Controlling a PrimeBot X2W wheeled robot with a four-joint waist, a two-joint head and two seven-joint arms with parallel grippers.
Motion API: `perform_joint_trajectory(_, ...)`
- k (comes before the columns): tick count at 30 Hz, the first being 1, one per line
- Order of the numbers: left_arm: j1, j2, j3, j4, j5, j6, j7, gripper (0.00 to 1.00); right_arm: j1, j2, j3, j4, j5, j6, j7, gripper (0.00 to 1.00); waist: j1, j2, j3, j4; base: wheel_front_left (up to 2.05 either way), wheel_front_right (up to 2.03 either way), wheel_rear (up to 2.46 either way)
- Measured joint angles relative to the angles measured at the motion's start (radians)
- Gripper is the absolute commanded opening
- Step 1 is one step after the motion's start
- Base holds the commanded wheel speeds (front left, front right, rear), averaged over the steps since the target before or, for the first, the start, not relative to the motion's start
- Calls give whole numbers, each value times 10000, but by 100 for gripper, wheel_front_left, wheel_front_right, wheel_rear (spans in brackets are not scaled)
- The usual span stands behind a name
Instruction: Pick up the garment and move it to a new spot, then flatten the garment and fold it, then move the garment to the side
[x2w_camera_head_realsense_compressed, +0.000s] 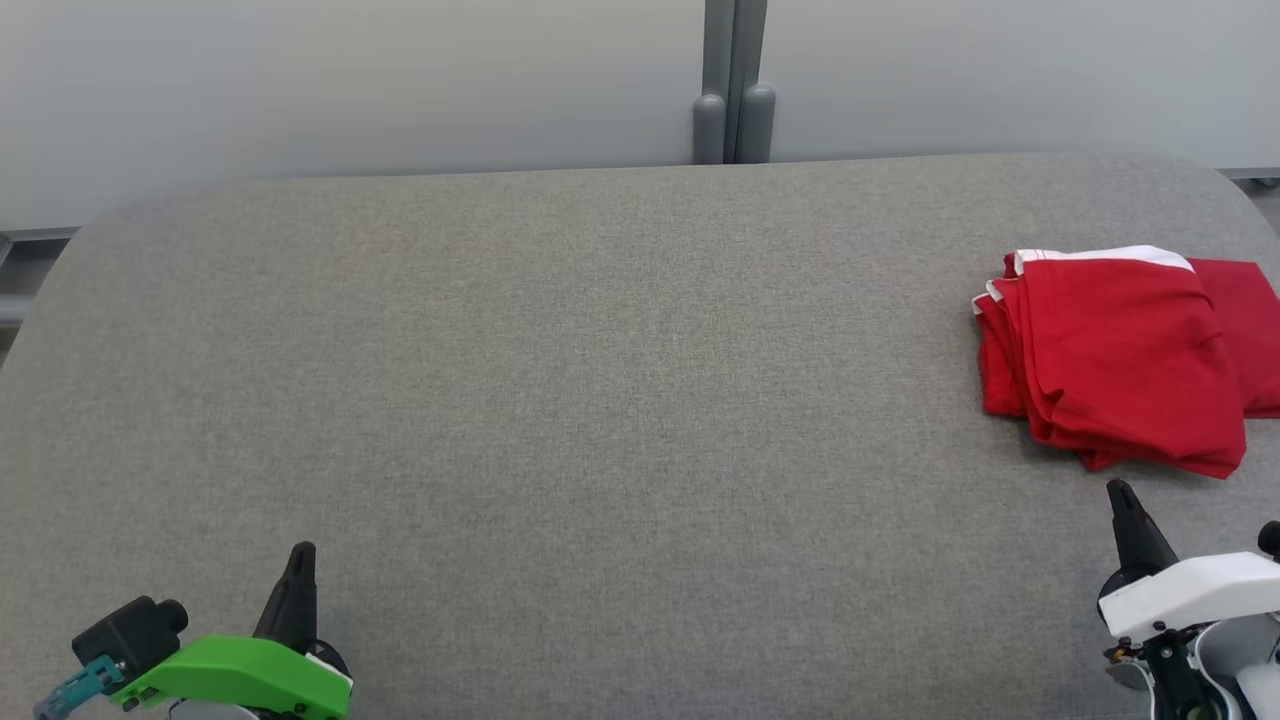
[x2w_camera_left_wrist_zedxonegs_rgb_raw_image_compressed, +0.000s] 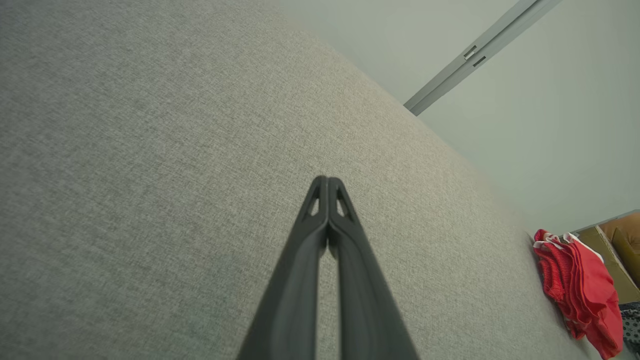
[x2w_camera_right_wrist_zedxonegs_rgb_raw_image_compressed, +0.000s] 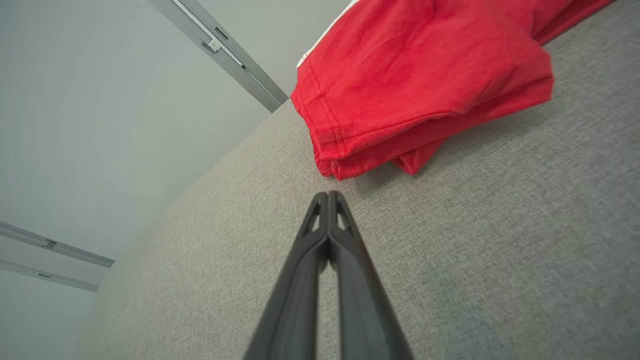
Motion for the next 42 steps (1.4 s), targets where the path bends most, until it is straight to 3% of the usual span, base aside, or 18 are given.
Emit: perform_joint_trajectory(42, -439, -617, 1528, 226, -4071, -949, 1254, 0, -717, 1254, -1409, 272, 4236, 918, 1210, 0, 0, 0, -134, -220, 0, 0, 0)
